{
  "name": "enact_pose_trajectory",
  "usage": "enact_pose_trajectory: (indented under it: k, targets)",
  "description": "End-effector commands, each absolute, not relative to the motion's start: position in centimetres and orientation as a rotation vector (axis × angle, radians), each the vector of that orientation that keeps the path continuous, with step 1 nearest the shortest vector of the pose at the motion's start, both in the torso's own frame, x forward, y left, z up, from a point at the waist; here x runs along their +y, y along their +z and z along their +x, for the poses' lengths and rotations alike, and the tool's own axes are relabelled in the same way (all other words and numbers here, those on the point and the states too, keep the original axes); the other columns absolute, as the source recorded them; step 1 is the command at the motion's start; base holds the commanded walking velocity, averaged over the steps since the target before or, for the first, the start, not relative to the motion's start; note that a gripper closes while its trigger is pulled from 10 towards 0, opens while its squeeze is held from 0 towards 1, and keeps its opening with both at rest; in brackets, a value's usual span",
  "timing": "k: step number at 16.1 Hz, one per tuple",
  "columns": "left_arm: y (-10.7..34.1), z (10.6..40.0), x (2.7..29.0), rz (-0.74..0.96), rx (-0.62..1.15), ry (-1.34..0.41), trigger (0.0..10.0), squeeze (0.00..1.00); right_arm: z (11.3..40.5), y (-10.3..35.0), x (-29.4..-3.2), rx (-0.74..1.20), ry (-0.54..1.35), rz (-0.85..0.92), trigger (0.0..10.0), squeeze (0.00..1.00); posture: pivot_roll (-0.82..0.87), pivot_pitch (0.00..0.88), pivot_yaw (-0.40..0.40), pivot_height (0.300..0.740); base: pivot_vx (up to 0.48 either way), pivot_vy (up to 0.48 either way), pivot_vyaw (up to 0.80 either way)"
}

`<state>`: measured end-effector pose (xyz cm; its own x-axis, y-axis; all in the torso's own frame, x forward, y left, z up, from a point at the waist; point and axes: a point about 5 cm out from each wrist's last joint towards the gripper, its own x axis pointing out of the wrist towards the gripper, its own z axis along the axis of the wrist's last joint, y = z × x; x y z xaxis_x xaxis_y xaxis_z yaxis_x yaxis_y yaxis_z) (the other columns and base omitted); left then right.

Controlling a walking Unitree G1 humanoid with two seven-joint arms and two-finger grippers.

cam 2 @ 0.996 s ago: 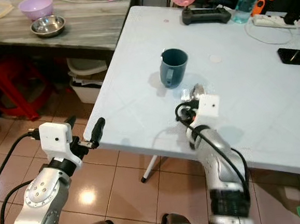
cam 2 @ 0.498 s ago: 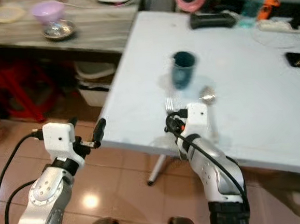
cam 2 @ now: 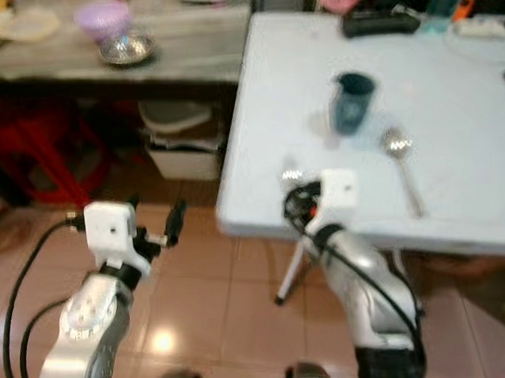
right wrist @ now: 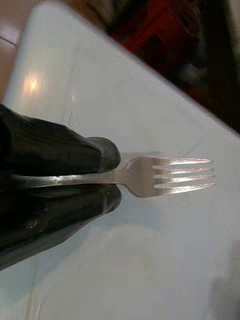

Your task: Setting the table

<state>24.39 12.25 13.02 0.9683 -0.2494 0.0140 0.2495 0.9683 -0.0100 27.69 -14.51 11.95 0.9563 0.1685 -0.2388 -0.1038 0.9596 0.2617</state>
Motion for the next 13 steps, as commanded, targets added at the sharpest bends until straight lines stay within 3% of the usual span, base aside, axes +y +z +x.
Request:
enact_pose_trajectory:
  k: [1, 13]
  targets:
    - [12.9, 24.4, 12.5, -0.004, -0.013, -0.248, 10.0, 0.00, 28.0, 13.1, -14.5, 0.196, 0.130, 0.241, 0.0, 0.00, 0.01, 0.085, 0.000, 0.740, 0.349, 0.330, 0.00]
    - [13.3, 24.9, 12.1, -0.008, -0.060, -0.252, 10.0, 0.00, 29.0, 14.5, -15.6, 0.088, 0.099, 0.186, 0.0, 0.00, -0.01, 0.068, -0.007, 0.740, 0.363, 0.313, 0.00]
